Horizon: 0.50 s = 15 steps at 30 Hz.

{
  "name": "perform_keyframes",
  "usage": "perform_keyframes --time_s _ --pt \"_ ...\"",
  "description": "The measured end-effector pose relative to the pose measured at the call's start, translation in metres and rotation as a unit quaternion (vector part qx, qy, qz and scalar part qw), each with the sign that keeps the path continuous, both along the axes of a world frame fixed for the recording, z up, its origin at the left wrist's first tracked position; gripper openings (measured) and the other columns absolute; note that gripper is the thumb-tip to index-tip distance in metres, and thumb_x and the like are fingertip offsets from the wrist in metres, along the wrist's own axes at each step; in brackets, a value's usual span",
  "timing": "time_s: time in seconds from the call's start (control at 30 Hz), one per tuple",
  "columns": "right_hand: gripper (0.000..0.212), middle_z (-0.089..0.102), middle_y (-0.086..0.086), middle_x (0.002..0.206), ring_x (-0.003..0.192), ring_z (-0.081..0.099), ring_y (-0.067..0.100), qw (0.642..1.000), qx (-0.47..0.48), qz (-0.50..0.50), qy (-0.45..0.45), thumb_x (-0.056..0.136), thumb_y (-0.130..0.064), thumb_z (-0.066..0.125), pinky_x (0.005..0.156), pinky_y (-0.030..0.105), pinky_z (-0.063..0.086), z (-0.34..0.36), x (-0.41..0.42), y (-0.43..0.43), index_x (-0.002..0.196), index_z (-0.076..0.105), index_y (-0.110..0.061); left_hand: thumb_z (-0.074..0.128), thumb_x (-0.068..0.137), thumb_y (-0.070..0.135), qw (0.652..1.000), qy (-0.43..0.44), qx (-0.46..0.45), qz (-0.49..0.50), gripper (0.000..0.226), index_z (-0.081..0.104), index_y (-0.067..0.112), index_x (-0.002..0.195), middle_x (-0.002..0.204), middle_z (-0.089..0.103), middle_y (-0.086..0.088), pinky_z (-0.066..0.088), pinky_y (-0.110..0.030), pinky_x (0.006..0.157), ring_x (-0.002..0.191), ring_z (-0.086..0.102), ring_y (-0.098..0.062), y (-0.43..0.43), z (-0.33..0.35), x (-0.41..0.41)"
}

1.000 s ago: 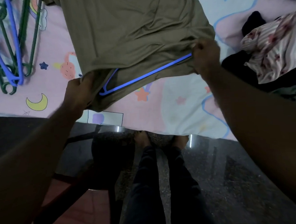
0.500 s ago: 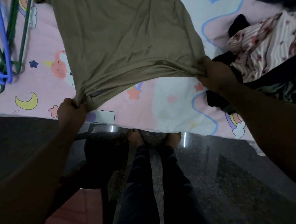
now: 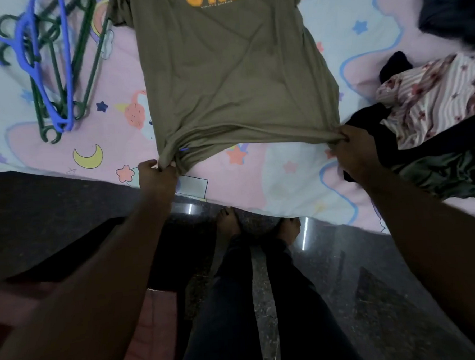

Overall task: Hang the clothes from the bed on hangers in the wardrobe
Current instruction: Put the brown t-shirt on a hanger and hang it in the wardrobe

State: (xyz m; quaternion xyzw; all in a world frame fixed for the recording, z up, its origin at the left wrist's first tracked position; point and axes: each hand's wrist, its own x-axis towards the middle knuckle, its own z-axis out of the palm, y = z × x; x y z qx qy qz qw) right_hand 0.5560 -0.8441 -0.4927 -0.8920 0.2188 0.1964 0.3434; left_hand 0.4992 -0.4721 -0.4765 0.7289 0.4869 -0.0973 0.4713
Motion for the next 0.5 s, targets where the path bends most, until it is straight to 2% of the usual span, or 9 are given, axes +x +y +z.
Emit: perform_keyframes --time_s 0.03,0.07,0.1,0.13,0.2,0.27,0.33,0.4,0.5 --pt "0.016 0.071 0.010 0.092 0.070 0.066 0.015 1.000 0.002 -0.011 0.002 0.085 -0.007 0.053 0.069 0.016 0.054 0.003 -0.001 -0.001 0.094 0.066 -0.005 0.069 0.077 0.010 1.000 0.020 -0.009 -0.002 0.031 0.061 -0.001 0.105 0.083 0.065 -0.016 0.047 -0.027 0.062 0.064 0.055 -0.021 0.004 -0.003 0.000" --pt "0.010 0.071 0.010 0.084 0.070 0.067 0.021 1.000 -0.006 -0.013 -0.004 0.080 -0.015 0.055 0.075 0.030 0.058 0.002 -0.003 -0.003 0.083 0.061 -0.007 0.070 0.076 0.011 0.999 0.043 -0.012 -0.026 0.019 0.065 -0.002 0.090 0.073 0.064 -0.016 0.044 -0.029 0.060 0.061 0.054 -0.022 0.006 -0.003 -0.002" --pt "0.015 0.069 0.010 0.079 0.073 0.067 0.028 1.000 -0.022 -0.012 -0.005 0.076 -0.022 0.057 0.077 0.040 0.057 0.002 -0.004 -0.005 0.078 0.055 -0.008 0.070 0.076 0.010 0.997 0.059 -0.008 -0.051 0.012 0.064 0.000 0.075 0.063 0.061 -0.013 0.042 -0.029 0.059 0.058 0.053 -0.022 0.006 -0.004 -0.002" --pt "0.018 0.066 0.012 0.078 0.075 0.064 0.031 0.999 -0.038 -0.006 -0.005 0.075 -0.025 0.058 0.076 0.041 0.054 0.003 -0.005 -0.005 0.075 0.052 -0.008 0.071 0.078 0.011 0.995 0.070 0.002 -0.069 0.016 0.061 0.003 0.067 0.059 0.059 -0.010 0.041 -0.027 0.057 0.056 0.052 -0.023 0.004 -0.003 -0.003" --pt "0.019 0.059 0.013 0.079 0.078 0.053 0.026 0.998 -0.064 0.013 -0.002 0.080 -0.020 0.066 0.071 0.033 0.040 0.011 -0.006 -0.003 0.077 0.052 -0.007 0.070 0.080 0.014 0.995 0.059 0.006 -0.077 0.016 0.061 0.002 0.074 0.064 0.061 -0.011 0.042 -0.025 0.057 0.057 0.054 -0.023 0.002 -0.003 -0.004" --pt "0.019 0.053 0.013 0.081 0.080 0.047 0.025 0.997 -0.078 0.026 0.007 0.084 -0.017 0.067 0.069 0.031 0.031 0.010 -0.003 -0.007 0.079 0.052 -0.007 0.065 0.081 0.010 0.999 0.029 0.007 -0.039 0.017 0.063 -0.003 0.091 0.079 0.065 -0.017 0.049 -0.031 0.063 0.068 0.061 -0.026 0.003 -0.005 -0.001" --pt "0.027 0.049 0.012 0.074 0.078 0.048 0.028 0.997 -0.076 0.026 0.001 0.086 -0.019 0.064 0.068 0.031 0.028 0.005 0.000 -0.013 0.069 0.045 -0.009 0.059 0.080 0.004 0.999 0.003 0.000 0.032 0.014 0.061 0.002 0.093 0.092 0.065 -0.019 0.058 -0.042 0.076 0.083 0.066 -0.032 0.008 -0.012 0.002" --pt "0.032 0.048 0.014 0.071 0.076 0.048 0.030 0.996 -0.083 0.023 -0.015 0.087 -0.022 0.059 0.067 0.032 0.027 0.005 0.005 -0.018 0.063 0.043 -0.009 0.057 0.078 0.001 0.996 -0.027 -0.022 0.086 0.011 0.057 0.011 0.083 0.093 0.062 -0.018 0.058 -0.051 0.081 0.087 0.066 -0.037 0.012 -0.014 0.004" --pt "0.037 0.060 0.024 0.082 0.084 0.060 0.040 0.995 -0.097 0.023 -0.024 0.089 -0.026 0.050 0.067 0.035 0.034 0.011 0.013 -0.021 0.081 0.062 0.007 0.061 0.081 -0.009 0.990 -0.033 -0.108 0.080 0.016 0.056 0.005 0.086 0.090 0.061 -0.021 0.060 -0.046 0.074 0.078 0.065 -0.037 0.008 -0.002 0.009"
